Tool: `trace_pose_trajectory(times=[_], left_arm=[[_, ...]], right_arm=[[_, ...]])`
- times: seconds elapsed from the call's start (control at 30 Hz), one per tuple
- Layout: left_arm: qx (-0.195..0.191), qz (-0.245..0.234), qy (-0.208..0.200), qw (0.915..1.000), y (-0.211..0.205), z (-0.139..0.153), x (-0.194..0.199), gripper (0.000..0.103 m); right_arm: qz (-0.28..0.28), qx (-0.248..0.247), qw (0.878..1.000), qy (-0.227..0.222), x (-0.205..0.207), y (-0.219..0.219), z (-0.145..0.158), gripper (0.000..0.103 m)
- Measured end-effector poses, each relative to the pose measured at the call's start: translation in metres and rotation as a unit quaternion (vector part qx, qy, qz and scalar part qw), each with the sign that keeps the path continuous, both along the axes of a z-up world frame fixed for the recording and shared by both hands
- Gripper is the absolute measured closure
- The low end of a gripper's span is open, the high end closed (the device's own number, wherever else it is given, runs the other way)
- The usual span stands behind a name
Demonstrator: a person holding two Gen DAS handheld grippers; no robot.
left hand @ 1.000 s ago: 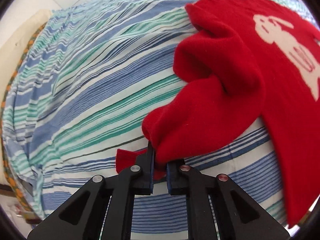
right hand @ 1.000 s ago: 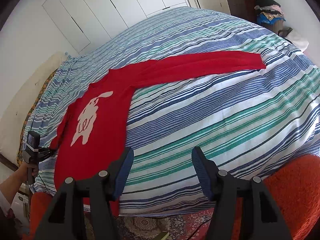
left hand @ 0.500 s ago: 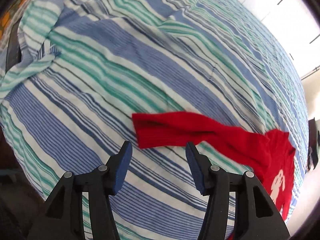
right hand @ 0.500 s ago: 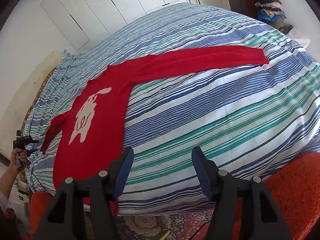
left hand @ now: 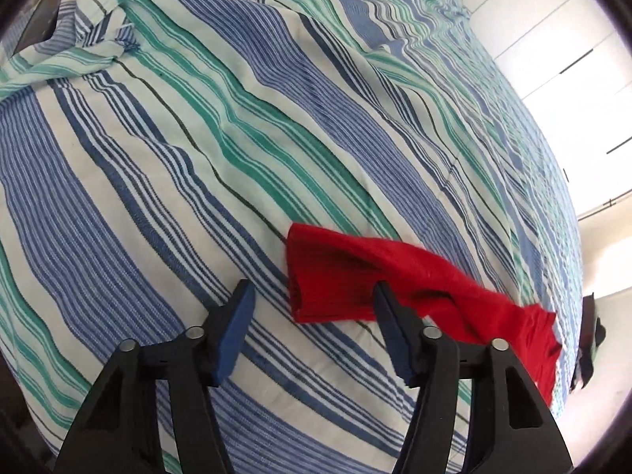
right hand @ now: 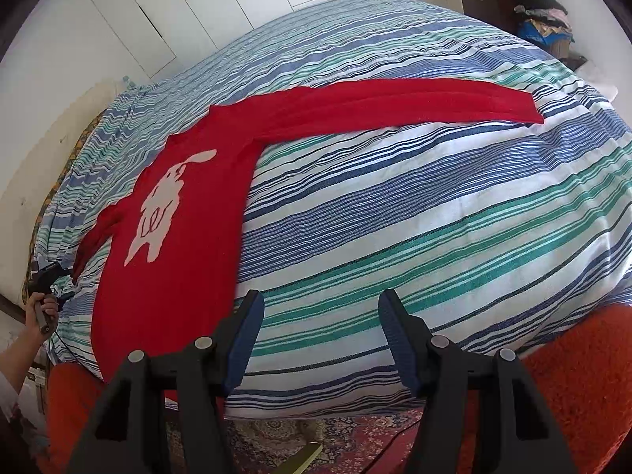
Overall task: Fold small clothes
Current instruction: 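Grasp the other sleeve cuff with the left tool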
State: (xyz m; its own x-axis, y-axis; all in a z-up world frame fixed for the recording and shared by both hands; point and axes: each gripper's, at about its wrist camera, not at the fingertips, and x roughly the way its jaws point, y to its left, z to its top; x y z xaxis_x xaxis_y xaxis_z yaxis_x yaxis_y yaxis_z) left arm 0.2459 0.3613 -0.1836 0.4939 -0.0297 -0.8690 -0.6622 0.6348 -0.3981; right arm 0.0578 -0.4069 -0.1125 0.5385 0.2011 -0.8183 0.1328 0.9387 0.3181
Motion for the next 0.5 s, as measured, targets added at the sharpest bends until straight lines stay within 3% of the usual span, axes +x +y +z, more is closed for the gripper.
trace_pose_trajectory(times=[0.07,0.17,0.3,0.37,0.43,0.5], left_arm=[[-0.015,-0.008,0.008,0.9998,-0.001,-0.006,0.012,0.098],[-0.019,-0.041,0.017,0.9988,-0.004,0.014,0.025,0.099],[-0.077,-0.056,0.011,0.9954,0.024,0.069,0.021,0.099],[-0.085,-0.059,0.045,0.9936,0.040,0.084,0.023,0.099],[-0.084,-0.052,0.075,0.9923,0.053,0.080,0.026,0.099],[-0.068,-0.041,0.122,0.9894,0.060,0.056,0.025,0.099]], right_arm=[[0.000,-0.004,1.000,0.004,0.001,0.001,-0.001,0.043],[-0.005,-0.004,1.000,0.008,0.002,0.000,-0.001,0.043],[-0.012,-0.005,1.000,0.005,0.001,-0.002,0.001,0.043],[-0.012,-0.008,1.000,0.007,0.002,-0.002,-0.001,0.043],[-0.008,-0.010,1.000,0.011,0.005,0.001,-0.004,0.043],[-0.004,-0.010,1.000,0.013,0.007,0.003,-0.005,0.043]])
